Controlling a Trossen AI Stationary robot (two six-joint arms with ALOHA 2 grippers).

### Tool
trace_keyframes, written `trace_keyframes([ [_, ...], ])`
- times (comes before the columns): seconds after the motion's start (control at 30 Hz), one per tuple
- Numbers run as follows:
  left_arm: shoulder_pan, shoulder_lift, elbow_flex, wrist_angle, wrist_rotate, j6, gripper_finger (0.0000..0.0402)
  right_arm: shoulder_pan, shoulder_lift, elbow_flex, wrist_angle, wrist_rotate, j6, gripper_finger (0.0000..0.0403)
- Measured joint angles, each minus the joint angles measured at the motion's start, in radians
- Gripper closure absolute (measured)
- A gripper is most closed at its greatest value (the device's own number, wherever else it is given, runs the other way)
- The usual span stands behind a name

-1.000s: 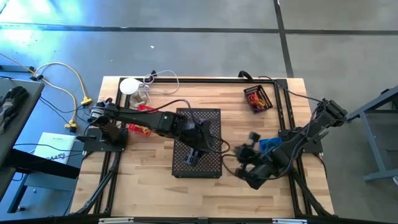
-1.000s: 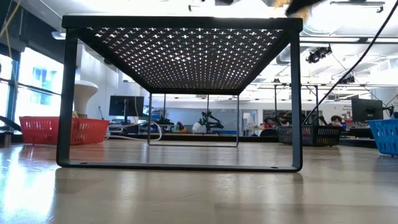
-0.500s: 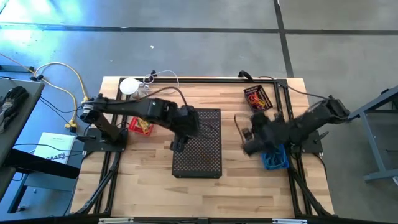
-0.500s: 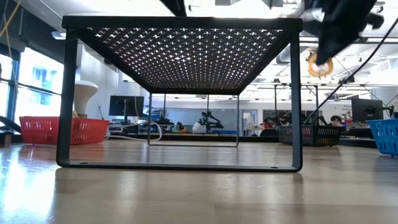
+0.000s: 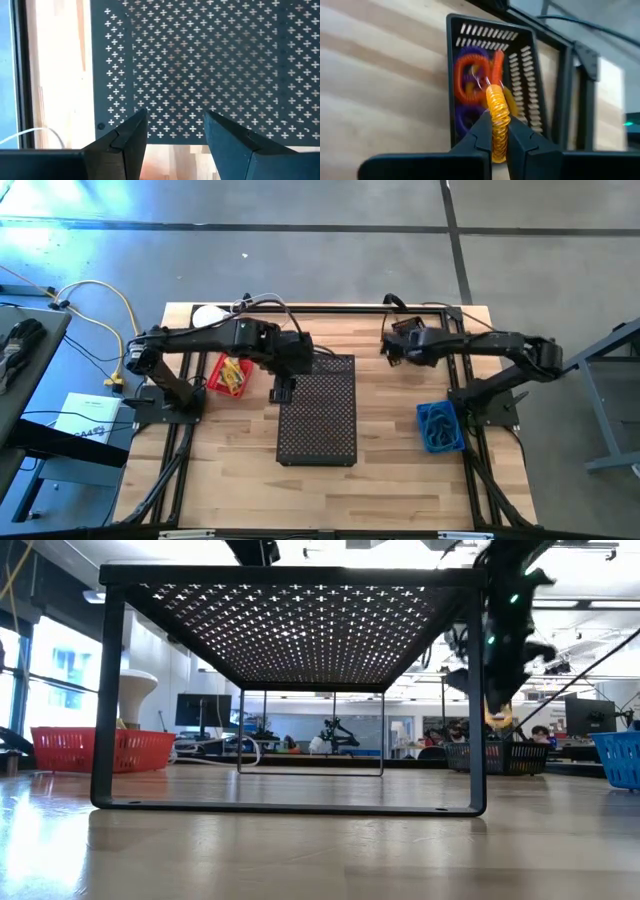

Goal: Pick & Place Office Desk Supplies
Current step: Put the yellow spring keychain into the black bin, then put the black bin on the shelf

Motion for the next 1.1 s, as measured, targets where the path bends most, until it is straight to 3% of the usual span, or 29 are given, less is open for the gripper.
trace_keyframes([
  [0.1,0.01,0.0,0.0,0.0,0.002,0.0,0.0218,-0.093,0.002,-0.027,0.098,-0.036,-0.087,0.0383],
  [0.27,0.012,0.0,0.0,-0.001,0.002,0.0,0.0218,-0.178,0.002,-0.052,0.111,-0.033,-0.129,0.0361],
  [0.7,0.012,0.0,0.0,-0.002,0.001,0.001,0.0218,-0.193,-0.015,-0.043,0.13,-0.036,-0.279,0.0254],
  [0.8,0.012,0.0,0.0,-0.002,0.001,0.001,0.0218,-0.222,-0.041,-0.027,0.112,-0.093,-0.279,0.0248],
  [1.1,0.012,0.0,0.0,-0.002,0.001,0.001,0.0218,-0.458,-0.084,-0.023,0.097,-0.239,-0.399,0.0256],
])
